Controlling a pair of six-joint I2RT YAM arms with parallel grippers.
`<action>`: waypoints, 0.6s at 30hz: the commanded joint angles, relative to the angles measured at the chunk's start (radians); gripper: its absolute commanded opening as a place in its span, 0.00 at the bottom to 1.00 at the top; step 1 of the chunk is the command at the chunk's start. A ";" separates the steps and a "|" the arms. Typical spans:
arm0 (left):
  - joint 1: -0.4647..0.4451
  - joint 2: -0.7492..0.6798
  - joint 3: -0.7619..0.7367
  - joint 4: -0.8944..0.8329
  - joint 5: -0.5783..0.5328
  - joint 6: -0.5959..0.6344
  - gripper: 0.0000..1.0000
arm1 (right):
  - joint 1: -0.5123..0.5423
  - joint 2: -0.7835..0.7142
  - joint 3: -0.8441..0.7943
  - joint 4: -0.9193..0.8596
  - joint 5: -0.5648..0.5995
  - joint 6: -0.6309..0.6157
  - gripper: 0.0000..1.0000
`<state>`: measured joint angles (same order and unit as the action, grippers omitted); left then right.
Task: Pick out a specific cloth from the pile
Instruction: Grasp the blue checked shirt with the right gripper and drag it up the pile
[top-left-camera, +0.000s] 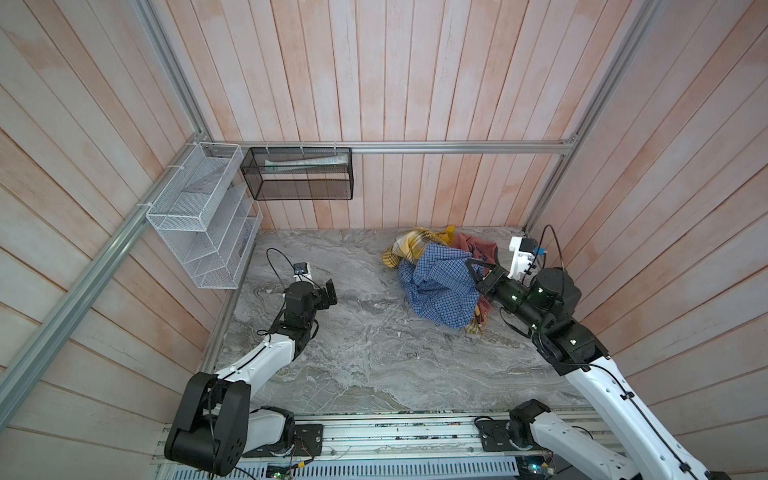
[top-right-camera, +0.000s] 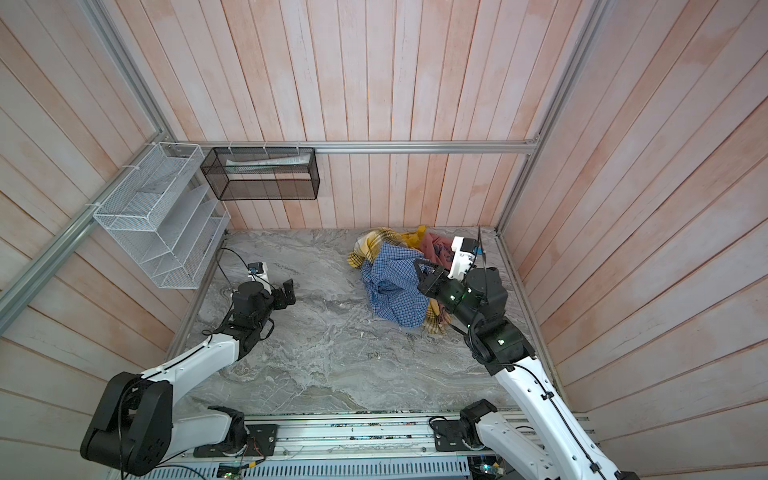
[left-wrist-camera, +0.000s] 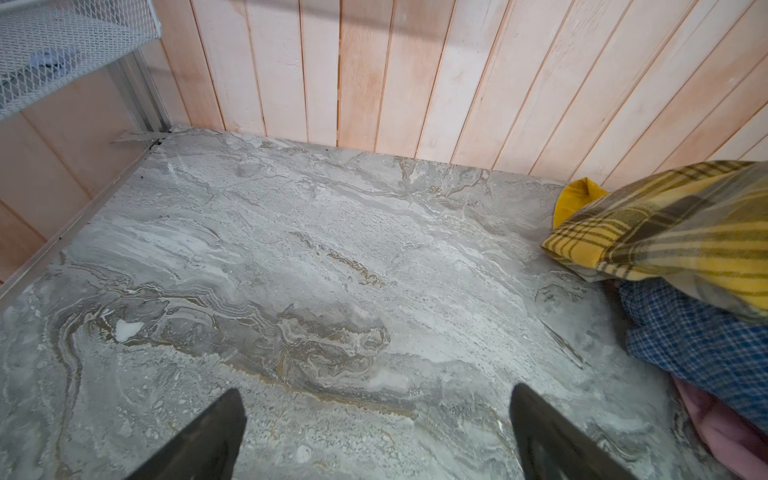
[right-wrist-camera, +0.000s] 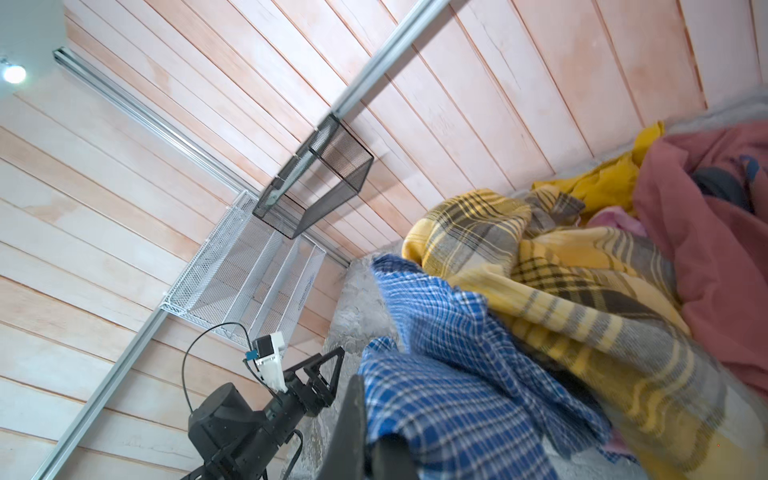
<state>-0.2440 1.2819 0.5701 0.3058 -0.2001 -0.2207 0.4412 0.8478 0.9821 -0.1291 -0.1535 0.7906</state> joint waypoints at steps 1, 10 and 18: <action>-0.012 0.011 0.037 -0.010 -0.016 0.032 1.00 | 0.004 0.005 0.077 0.022 0.028 -0.082 0.00; -0.032 0.020 0.060 -0.019 -0.021 0.060 1.00 | 0.002 0.020 0.146 0.004 0.186 -0.132 0.00; -0.033 0.016 0.065 -0.024 -0.022 0.070 1.00 | -0.032 0.085 0.285 -0.109 0.315 -0.246 0.00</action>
<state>-0.2714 1.2903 0.6064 0.2832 -0.2115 -0.1696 0.4271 0.9234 1.1988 -0.2317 0.0910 0.6144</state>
